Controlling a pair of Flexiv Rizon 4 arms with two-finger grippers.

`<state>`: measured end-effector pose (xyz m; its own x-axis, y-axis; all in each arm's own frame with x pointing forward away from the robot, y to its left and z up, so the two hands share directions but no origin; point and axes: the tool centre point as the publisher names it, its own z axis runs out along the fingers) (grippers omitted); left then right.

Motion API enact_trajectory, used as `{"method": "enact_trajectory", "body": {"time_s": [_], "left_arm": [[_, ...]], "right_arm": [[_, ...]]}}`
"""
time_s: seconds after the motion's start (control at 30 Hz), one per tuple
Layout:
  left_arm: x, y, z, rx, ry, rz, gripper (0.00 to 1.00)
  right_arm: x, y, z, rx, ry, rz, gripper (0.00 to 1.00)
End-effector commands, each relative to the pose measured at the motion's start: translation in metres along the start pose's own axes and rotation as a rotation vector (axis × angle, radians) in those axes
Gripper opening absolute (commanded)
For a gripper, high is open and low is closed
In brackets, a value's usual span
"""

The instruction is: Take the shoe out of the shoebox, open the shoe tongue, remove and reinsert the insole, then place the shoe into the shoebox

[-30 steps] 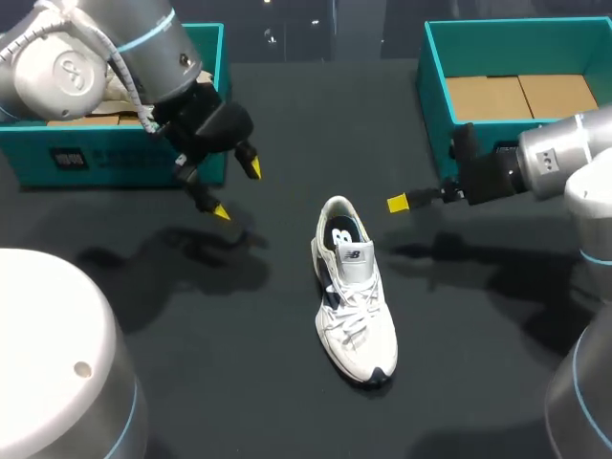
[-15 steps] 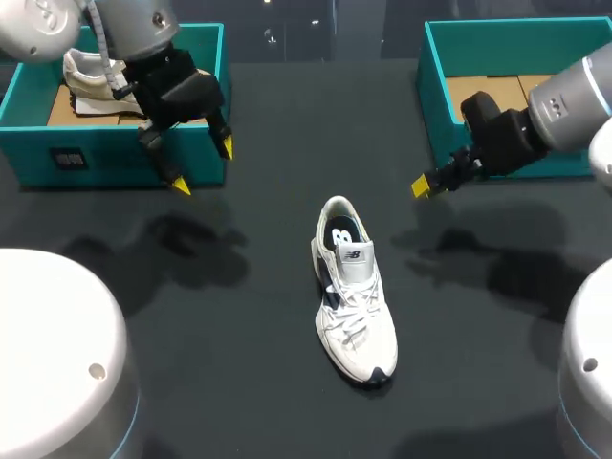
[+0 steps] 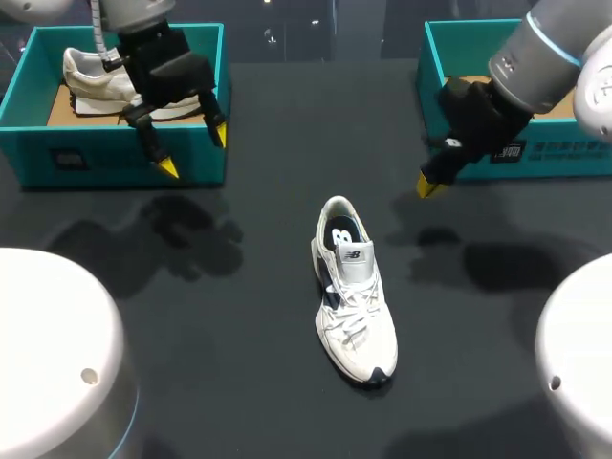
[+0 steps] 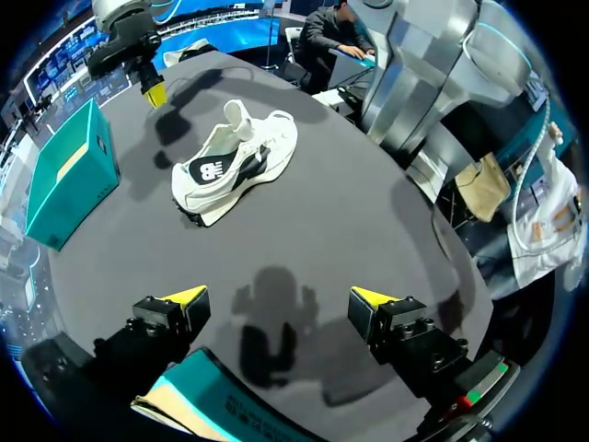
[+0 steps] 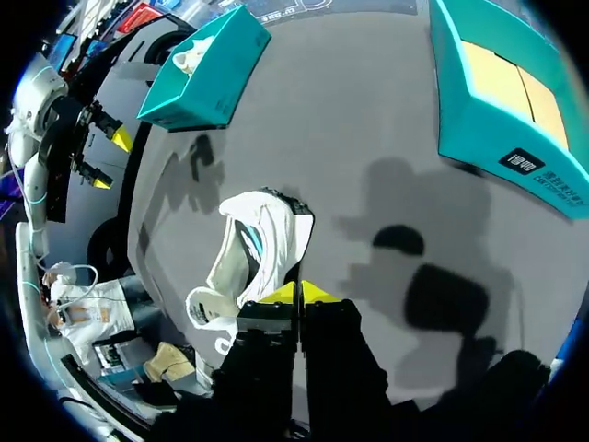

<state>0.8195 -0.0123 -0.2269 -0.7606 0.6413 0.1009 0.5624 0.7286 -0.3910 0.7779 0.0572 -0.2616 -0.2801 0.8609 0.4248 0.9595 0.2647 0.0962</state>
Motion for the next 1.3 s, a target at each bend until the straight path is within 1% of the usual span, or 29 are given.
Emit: {"method": "enact_trajectory", "body": {"time_s": [0.03,0.43,0.47,0.53,0.57,0.63,0.7,0.77,0.83,0.87,1.23,1.3], "left_arm": [[0.001,0.0,0.0,-0.002,-0.002,0.0,1.0],[0.001,0.0,0.0,-0.002,-0.002,0.0,1.0],[0.001,0.0,0.0,-0.002,-0.002,0.0,1.0],[0.001,0.0,0.0,-0.002,-0.002,0.0,1.0],[0.001,0.0,0.0,-0.002,-0.002,0.0,1.0],[0.001,0.0,0.0,-0.002,-0.002,0.0,1.0],[0.001,0.0,0.0,-0.002,-0.002,0.0,1.0],[0.001,0.0,0.0,-0.002,-0.002,0.0,1.0],[0.001,0.0,0.0,-0.002,-0.002,0.0,1.0],[0.001,0.0,0.0,-0.002,-0.002,0.0,1.0],[0.001,0.0,0.0,-0.002,-0.002,0.0,1.0],[0.001,0.0,0.0,-0.002,-0.002,0.0,1.0]], "right_arm": [[0.015,-0.014,-0.005,-0.169,-0.351,0.033,0.0],[0.015,-0.014,-0.005,-0.169,-0.351,0.033,0.0],[0.02,-0.01,0.001,-0.168,-0.372,0.051,0.0],[0.031,-0.007,0.01,-0.183,-0.372,0.054,0.0],[0.036,-0.005,0.014,-0.186,-0.423,0.077,0.0],[0.044,-0.003,0.021,-0.193,-0.439,0.086,0.0],[0.051,-0.003,0.026,-0.197,-0.494,0.122,0.0],[0.057,-0.004,0.029,-0.219,-0.509,0.137,0.0],[0.061,-0.004,0.031,-0.23,-0.552,0.166,0.0],[0.064,-0.005,0.031,-0.249,-0.558,0.181,0.0],[0.064,-0.005,0.031,-0.249,-0.558,0.181,0.0],[0.067,-0.004,0.039,-0.257,-0.567,0.161,0.0]]}}
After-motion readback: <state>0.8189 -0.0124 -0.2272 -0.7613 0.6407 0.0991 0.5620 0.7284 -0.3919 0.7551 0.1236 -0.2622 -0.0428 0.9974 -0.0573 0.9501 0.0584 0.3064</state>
